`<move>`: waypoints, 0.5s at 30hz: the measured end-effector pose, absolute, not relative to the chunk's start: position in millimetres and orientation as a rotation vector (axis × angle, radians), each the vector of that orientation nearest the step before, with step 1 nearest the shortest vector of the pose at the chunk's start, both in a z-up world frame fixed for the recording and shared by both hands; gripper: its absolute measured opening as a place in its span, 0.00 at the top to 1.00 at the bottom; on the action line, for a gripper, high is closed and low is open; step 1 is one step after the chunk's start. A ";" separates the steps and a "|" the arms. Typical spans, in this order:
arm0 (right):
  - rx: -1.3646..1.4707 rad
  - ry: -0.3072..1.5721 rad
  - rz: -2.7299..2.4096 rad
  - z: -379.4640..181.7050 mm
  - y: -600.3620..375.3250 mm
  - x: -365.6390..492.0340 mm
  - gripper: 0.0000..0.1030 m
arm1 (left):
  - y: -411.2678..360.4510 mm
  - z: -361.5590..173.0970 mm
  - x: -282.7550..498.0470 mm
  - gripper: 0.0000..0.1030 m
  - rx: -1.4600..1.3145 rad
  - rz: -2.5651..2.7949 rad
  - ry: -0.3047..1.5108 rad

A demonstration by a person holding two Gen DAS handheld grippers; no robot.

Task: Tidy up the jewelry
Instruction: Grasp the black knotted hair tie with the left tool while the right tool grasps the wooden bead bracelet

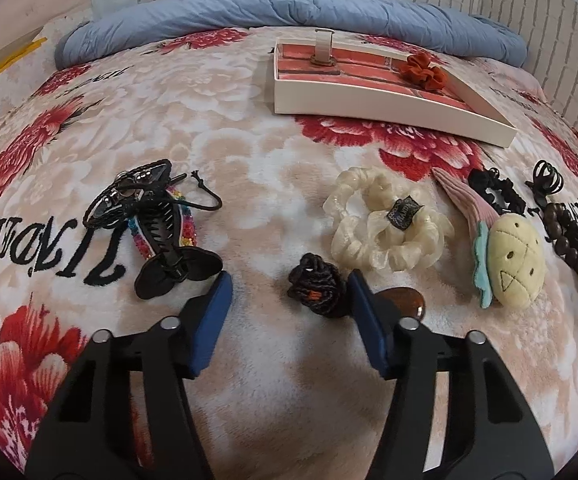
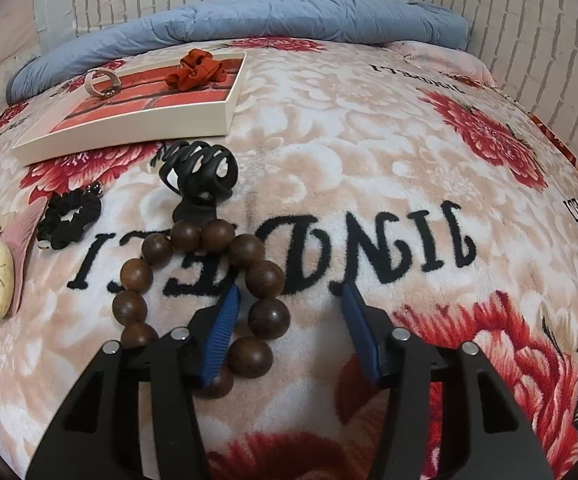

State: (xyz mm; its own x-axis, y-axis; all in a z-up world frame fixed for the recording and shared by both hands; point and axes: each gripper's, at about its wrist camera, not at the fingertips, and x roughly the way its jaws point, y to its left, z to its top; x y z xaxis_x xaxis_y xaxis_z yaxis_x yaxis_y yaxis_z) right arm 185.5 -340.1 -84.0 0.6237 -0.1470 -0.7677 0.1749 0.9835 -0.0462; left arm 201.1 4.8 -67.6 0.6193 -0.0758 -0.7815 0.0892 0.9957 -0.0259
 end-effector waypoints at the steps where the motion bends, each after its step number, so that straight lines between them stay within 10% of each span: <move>1: 0.033 0.878 -0.185 -84.1 -339.6 185.8 0.49 | 4.3 -67.6 200.8 0.52 0.019 -0.095 0.897; 15: 0.010 0.865 -0.161 -81.4 -331.9 183.5 0.66 | 6.0 -68.8 200.7 0.67 -0.003 -0.093 0.896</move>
